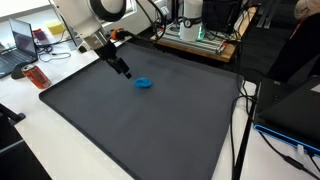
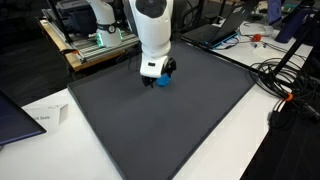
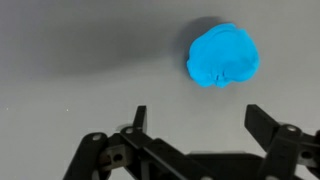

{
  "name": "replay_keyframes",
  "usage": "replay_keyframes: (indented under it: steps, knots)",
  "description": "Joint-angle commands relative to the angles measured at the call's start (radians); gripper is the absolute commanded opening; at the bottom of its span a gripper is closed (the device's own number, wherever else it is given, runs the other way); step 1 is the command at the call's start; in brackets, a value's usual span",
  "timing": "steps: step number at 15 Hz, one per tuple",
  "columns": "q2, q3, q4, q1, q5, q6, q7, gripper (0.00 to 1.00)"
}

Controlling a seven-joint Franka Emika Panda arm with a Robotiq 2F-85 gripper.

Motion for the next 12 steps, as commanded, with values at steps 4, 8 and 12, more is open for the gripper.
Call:
replay_keyframes:
  steps: [4, 8, 12]
  knots:
    - [-0.229, 0.047, -0.398, -0.043, 0.135, 0.305, -0.182, 1.00]
    - [-0.324, 0.080, -0.550, -0.078, 0.255, 0.429, -0.317, 1.00]
    - [-0.413, 0.125, -0.667, -0.098, 0.438, 0.583, -0.494, 1.00]
